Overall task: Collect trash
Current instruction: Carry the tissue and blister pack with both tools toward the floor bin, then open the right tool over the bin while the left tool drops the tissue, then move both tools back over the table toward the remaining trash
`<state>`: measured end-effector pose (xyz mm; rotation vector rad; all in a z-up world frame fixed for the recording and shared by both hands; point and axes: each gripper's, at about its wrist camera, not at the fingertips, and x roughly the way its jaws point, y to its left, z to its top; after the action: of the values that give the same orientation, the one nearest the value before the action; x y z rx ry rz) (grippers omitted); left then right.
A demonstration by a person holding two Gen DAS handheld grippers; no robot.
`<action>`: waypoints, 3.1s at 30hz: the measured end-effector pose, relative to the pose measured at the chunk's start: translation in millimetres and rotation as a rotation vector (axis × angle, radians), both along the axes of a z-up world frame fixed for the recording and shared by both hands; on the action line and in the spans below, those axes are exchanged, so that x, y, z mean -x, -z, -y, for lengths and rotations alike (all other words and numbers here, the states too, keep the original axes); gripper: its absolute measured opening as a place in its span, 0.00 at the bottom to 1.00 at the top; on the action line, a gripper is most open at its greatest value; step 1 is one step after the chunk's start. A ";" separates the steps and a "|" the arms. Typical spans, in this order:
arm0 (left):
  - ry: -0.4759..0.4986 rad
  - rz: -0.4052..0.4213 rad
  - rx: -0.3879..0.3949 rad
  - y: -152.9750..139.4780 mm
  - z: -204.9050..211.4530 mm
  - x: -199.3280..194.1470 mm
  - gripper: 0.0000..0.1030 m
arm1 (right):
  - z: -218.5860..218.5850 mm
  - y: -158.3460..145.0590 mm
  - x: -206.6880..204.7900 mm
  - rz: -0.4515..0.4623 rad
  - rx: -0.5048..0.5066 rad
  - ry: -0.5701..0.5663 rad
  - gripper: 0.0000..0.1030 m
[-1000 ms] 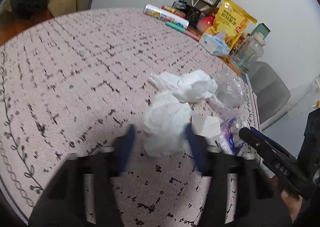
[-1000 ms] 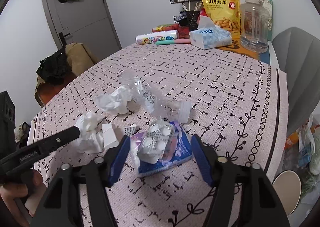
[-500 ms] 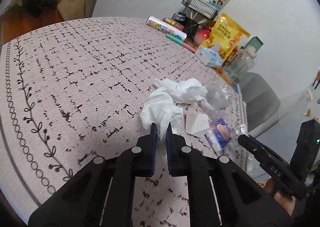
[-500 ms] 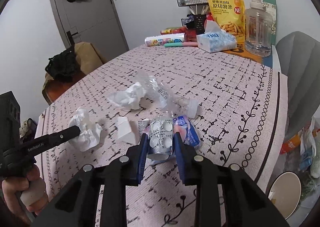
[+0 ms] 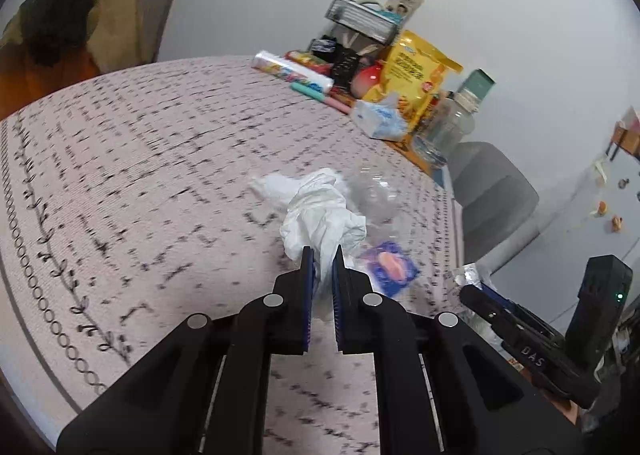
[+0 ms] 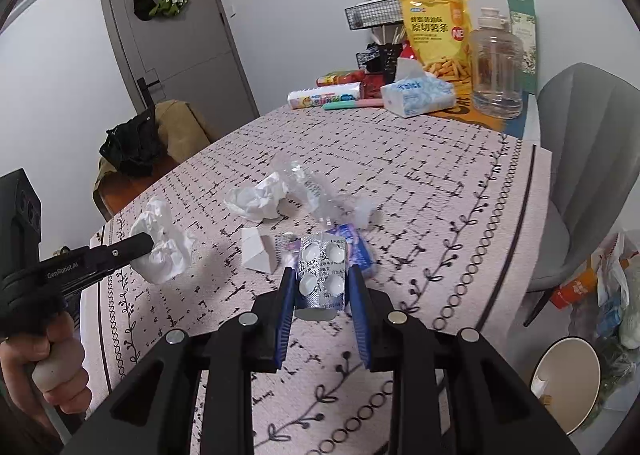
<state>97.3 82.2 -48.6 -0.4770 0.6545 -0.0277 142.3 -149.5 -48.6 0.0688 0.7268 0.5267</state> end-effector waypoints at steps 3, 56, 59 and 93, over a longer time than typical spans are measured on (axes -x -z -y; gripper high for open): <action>0.039 0.008 -0.025 -7.9 22.2 -9.0 0.09 | 14.3 -2.8 -0.8 0.004 -0.012 0.024 0.26; 0.541 -0.239 -0.229 84.6 393.9 -167.6 0.09 | 375.3 128.6 -33.0 -0.151 -0.117 0.682 0.31; 0.588 -0.258 -0.232 95.5 417.5 -173.0 0.09 | 398.2 140.1 -38.2 -0.162 -0.132 0.756 0.63; 0.485 -0.137 -0.139 45.6 335.5 -154.5 0.94 | 377.9 96.0 8.9 -0.106 -0.174 0.778 0.93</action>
<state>251.9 -253.3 -94.2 -0.1782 0.8887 -0.4080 133.3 -527.4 -144.6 0.5224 0.6932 -0.1629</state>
